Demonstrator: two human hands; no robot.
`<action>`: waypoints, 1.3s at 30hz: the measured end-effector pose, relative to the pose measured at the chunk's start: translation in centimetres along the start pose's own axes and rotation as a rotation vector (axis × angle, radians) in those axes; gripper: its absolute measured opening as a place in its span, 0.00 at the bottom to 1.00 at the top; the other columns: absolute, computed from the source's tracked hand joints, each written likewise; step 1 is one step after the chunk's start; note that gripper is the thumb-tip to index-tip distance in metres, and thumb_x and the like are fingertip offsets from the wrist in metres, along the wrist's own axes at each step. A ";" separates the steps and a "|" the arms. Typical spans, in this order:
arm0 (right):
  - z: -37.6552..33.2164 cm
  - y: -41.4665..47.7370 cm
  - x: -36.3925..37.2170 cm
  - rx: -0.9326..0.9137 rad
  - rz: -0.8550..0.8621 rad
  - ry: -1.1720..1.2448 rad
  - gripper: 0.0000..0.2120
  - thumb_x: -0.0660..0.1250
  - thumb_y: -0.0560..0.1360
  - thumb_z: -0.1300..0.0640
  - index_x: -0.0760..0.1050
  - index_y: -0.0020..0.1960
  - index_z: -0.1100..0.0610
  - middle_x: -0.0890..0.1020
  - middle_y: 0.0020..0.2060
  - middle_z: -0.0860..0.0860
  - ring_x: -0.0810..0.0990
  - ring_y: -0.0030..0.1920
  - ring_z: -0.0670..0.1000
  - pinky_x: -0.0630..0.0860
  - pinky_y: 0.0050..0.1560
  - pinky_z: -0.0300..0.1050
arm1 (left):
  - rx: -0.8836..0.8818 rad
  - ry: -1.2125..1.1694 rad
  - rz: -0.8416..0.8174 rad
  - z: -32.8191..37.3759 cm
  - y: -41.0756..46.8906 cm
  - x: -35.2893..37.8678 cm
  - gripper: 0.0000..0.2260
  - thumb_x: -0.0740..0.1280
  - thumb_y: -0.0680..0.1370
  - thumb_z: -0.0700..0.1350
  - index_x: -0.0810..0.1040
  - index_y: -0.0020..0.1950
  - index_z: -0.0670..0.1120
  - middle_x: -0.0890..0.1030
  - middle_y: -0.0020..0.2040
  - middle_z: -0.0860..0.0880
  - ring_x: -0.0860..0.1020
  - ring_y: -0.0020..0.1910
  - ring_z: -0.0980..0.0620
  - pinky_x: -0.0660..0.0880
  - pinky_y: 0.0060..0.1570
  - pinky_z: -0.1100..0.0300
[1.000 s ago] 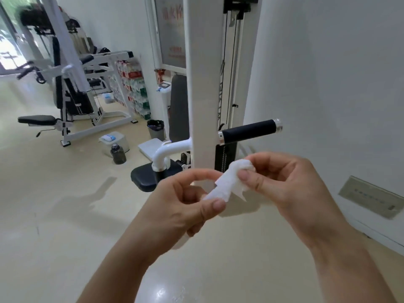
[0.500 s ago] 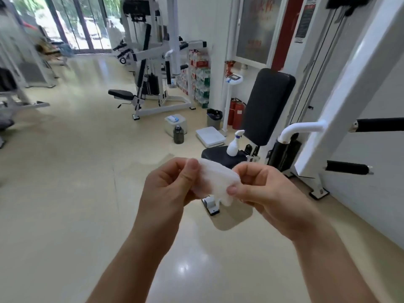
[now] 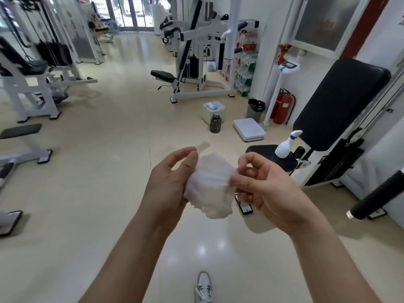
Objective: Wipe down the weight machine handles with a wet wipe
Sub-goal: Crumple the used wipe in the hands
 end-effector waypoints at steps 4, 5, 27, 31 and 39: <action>0.8 6.8 -0.3 -0.011 0.103 0.024 0.08 0.65 0.75 0.69 0.73 0.44 0.57 0.78 0.33 0.56 0.77 0.33 0.51 0.75 0.31 0.39 | -0.062 0.003 -0.190 -0.8 5.3 -1.9 0.23 0.74 0.70 0.43 0.74 0.63 0.53 0.83 0.46 0.45 0.81 0.47 0.48 0.78 0.49 0.53; 0.8 8.9 -0.4 -0.021 0.106 0.016 0.08 0.64 0.75 0.70 0.74 0.44 0.57 0.78 0.34 0.57 0.78 0.33 0.51 0.76 0.33 0.40 | -0.058 0.095 -0.229 -0.8 6.7 -2.2 0.24 0.75 0.68 0.41 0.76 0.62 0.54 0.82 0.48 0.43 0.81 0.48 0.47 0.77 0.52 0.52; 2.6 56.3 2.6 0.120 0.116 -0.404 0.04 0.67 0.75 0.64 0.80 0.47 0.63 0.81 0.37 0.53 0.77 0.35 0.48 0.74 0.36 0.40 | 0.019 0.322 0.145 9.0 49.8 -22.1 0.08 0.66 0.77 0.41 0.82 0.40 0.42 0.74 0.28 0.48 0.69 0.26 0.55 0.67 0.28 0.65; 3.0 65.6 4.7 0.126 0.337 -0.051 0.07 0.65 0.74 0.70 0.76 0.47 0.60 0.78 0.35 0.56 0.74 0.28 0.48 0.72 0.29 0.37 | -0.104 -0.007 0.101 11.4 58.4 -25.6 0.04 0.69 0.72 0.39 0.82 0.45 0.41 0.77 0.31 0.47 0.74 0.26 0.55 0.71 0.27 0.67; 1.4 79.8 5.8 0.028 0.345 0.273 0.10 0.62 0.77 0.67 0.78 0.55 0.69 0.84 0.50 0.62 0.84 0.51 0.55 0.79 0.53 0.40 | -0.039 0.206 -0.154 15.2 74.2 -25.0 0.08 0.75 0.69 0.38 0.85 0.47 0.48 0.85 0.43 0.48 0.81 0.42 0.54 0.77 0.48 0.62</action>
Point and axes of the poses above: each hand's wrist, its own y-axis towards the middle knuckle, its own x-axis out of the palm, z = x × y, the point moved 7 cm from there along y, towards the middle knuckle
